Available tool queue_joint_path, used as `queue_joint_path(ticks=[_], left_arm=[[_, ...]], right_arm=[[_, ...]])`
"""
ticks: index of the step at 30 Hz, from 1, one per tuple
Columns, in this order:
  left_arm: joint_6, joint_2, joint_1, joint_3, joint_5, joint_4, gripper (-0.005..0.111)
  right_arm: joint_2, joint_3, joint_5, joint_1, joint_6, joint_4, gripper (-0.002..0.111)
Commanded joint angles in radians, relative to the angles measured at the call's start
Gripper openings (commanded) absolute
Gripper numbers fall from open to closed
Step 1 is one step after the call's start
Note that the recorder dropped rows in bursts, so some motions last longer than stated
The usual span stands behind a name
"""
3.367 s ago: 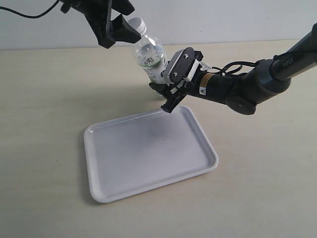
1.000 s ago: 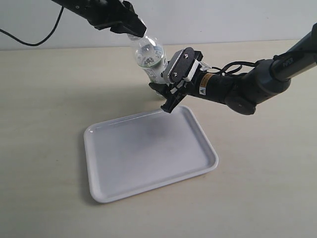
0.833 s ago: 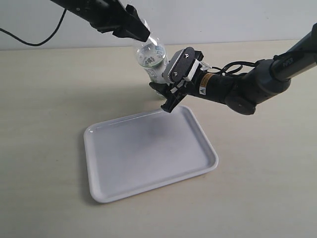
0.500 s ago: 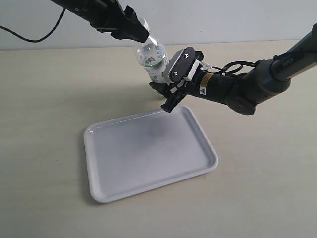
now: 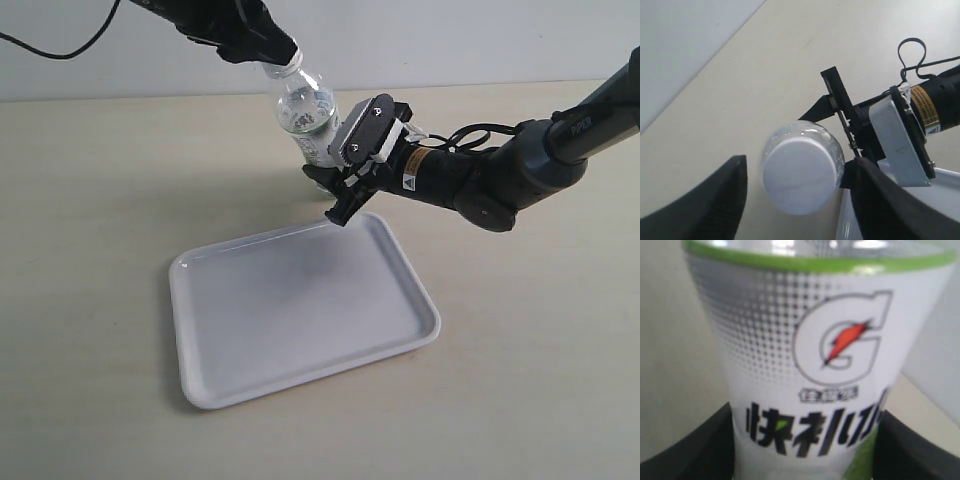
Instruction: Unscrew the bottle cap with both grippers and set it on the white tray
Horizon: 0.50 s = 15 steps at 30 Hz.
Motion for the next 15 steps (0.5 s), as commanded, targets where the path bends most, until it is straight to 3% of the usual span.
queue_joint_path(ticks=[1, 15], left_arm=[[0.025, -0.014, -0.004, -0.001, -0.011, -0.006, 0.059], [0.076, -0.014, -0.004, -0.001, -0.007, 0.083, 0.069]], right_arm=[[-0.007, -0.005, -0.030, -0.005, 0.004, 0.013, 0.000], [-0.007, -0.005, -0.017, -0.005, 0.004, 0.015, 0.000]])
